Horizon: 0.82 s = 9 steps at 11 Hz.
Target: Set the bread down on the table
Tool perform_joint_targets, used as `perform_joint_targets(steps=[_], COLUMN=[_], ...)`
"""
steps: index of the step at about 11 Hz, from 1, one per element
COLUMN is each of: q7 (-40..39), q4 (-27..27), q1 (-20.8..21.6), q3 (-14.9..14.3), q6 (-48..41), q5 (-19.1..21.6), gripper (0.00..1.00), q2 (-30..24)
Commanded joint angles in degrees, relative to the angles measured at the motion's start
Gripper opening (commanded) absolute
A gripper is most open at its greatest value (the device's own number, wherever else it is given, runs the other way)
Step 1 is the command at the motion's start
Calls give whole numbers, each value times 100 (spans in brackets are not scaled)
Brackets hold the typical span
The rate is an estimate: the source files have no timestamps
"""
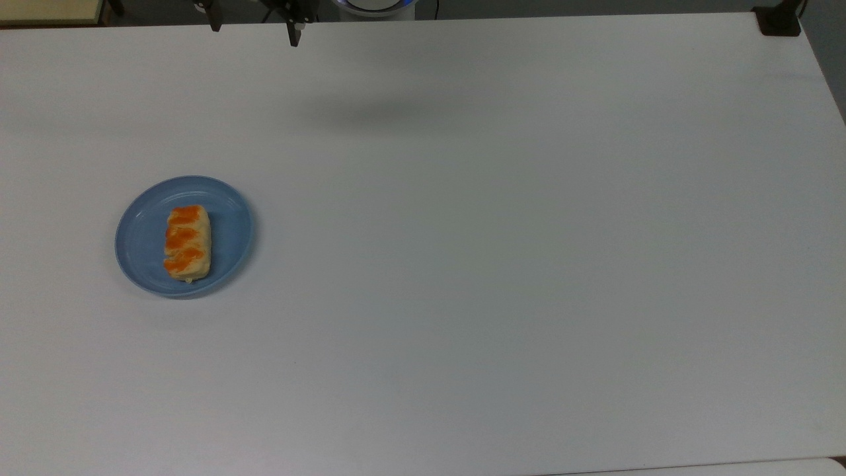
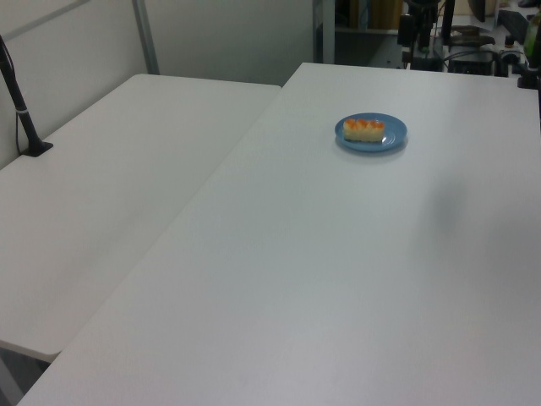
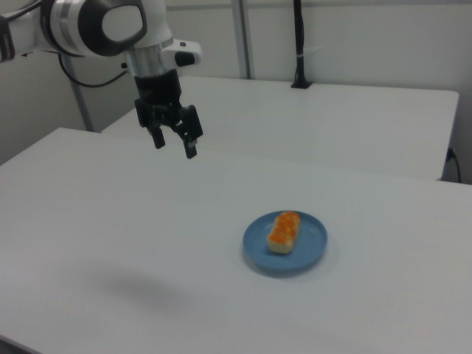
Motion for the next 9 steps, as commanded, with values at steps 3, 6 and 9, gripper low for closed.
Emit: perform_joint_targets(steps=[3,6,9], q7=[-16,-16,-24], q4=[22,48,127], q1=[56,48,-41], q3=[-111,-138,-138], q6=[-57,-110,-101], q5=[-2,-2,7], gripper=[100,100,100], q2=[-171,-197,-162])
